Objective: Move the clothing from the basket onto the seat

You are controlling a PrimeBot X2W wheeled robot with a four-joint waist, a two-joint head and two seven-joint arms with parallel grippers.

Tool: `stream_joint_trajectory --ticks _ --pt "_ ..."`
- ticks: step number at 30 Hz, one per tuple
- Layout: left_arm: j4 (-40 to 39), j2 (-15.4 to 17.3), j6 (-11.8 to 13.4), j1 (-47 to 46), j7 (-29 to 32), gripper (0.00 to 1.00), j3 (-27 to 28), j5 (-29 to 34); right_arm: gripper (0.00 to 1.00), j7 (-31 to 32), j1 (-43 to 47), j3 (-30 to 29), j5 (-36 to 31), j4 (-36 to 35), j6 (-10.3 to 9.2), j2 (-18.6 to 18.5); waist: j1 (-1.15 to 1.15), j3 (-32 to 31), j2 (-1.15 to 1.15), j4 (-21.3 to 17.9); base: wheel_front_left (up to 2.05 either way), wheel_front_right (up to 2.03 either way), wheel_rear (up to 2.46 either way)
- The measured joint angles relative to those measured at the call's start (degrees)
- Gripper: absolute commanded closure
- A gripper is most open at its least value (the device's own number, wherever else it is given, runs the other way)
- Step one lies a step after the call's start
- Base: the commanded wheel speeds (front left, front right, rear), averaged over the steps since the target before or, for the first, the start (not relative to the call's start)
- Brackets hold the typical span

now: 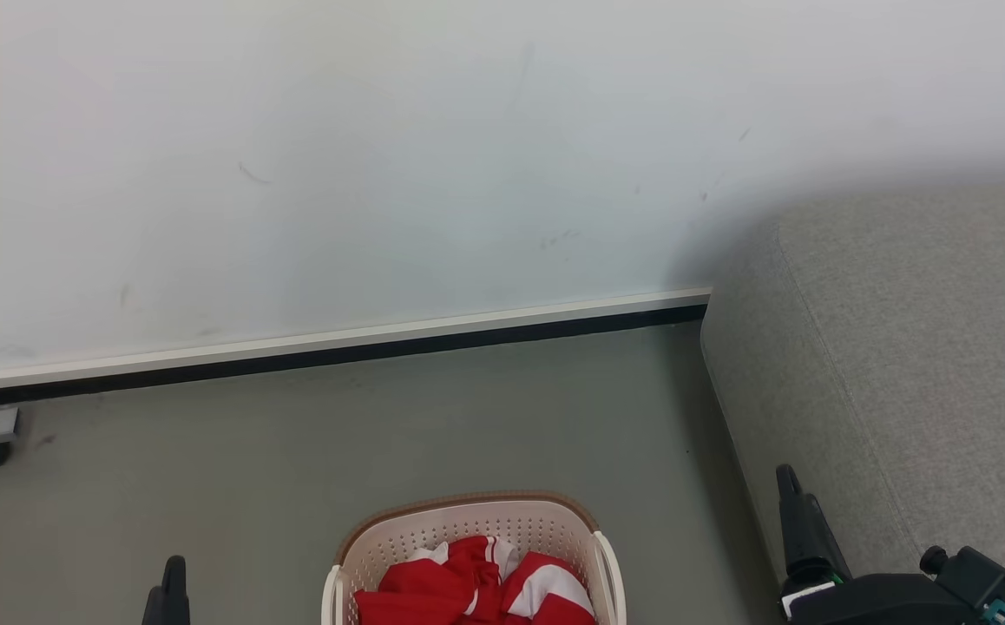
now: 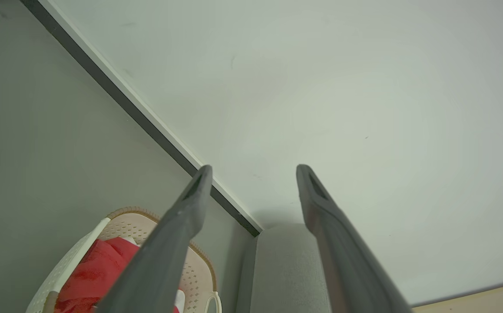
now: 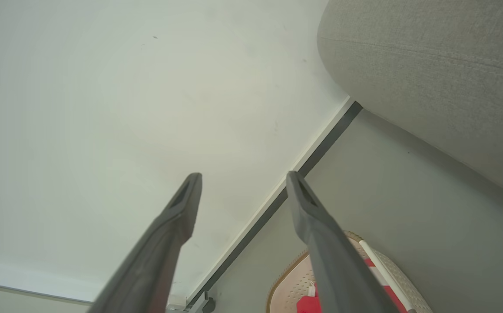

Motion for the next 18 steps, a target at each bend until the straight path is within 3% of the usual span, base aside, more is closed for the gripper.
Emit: stream_joint_trajectory --ticks 9,18 --pt "-1.2 0.0 0.0 -0.4 -2.0 0.00 0.2 10.7 0.00 -1.2 0.0 0.8 -9.6 -2.4 0.00 -0.2 0.00 -0.1 0.00 -0.3 0.00 0.00 0.00" --pt "-0.9 0.0 1.9 -1.1 -3.7 0.00 -1.9 21.1 0.00 -2.6 0.7 2.1 -17.1 -3.8 0.00 -0.4 0.00 -0.3 0.00 -0.5 0.00 0.00 0.00"
